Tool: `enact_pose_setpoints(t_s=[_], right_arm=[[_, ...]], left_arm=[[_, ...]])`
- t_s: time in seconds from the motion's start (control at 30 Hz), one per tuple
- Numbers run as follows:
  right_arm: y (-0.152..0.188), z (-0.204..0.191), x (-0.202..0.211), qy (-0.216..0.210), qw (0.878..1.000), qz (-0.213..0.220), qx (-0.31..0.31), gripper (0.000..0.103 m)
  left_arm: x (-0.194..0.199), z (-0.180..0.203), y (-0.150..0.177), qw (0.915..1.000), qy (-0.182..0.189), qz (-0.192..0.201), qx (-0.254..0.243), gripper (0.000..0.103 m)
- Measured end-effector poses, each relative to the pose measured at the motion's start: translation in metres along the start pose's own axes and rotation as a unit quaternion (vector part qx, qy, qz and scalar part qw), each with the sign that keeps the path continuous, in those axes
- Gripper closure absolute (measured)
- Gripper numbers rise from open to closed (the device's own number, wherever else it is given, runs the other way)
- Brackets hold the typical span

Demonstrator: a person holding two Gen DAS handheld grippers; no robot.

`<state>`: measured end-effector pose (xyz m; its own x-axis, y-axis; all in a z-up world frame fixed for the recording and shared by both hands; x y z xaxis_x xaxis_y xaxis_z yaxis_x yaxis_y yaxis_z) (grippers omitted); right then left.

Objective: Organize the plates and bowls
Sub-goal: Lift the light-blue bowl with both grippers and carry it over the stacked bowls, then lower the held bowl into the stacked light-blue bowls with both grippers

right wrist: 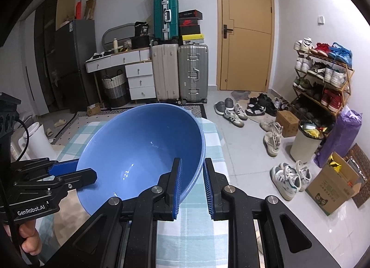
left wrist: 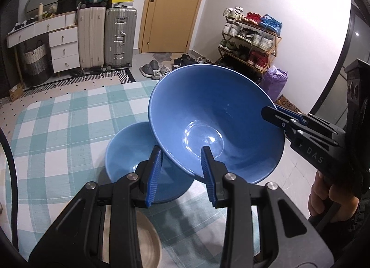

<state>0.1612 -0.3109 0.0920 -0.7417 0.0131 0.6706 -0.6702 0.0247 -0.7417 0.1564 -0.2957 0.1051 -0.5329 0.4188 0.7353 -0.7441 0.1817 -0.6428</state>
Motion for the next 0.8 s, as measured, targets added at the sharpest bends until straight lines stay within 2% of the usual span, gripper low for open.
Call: enact_pose_setpoints(t_s=[0.43,0.8], right_arm=[[-0.009,-0.028,-0.015,-0.022,1.0,-0.003,0.015,0.084],[-0.008,-0.05,-0.037,-0.033,0.999,-0.017,0.022,0.084]], left_arm=[[0.009,-0.04,-0.002,0.9996,-0.022,0.004,0.019,0.072],[-0.001,-0.07,0.007,0.999,-0.028,-0.006,0.034,0.072]])
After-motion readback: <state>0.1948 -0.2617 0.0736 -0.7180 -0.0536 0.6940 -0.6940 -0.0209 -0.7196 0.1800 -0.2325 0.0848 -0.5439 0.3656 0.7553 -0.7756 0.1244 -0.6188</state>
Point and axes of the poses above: each gripper's, at about its wrist camera, not at the fingertips, and x roughly against the way its jaws point, z to its right, y to its underside, the point moved 10 cm from there along -x, roughly the way its jaws point, and after that the axes turned 7 degrees about -z, right-handed, at the moved point
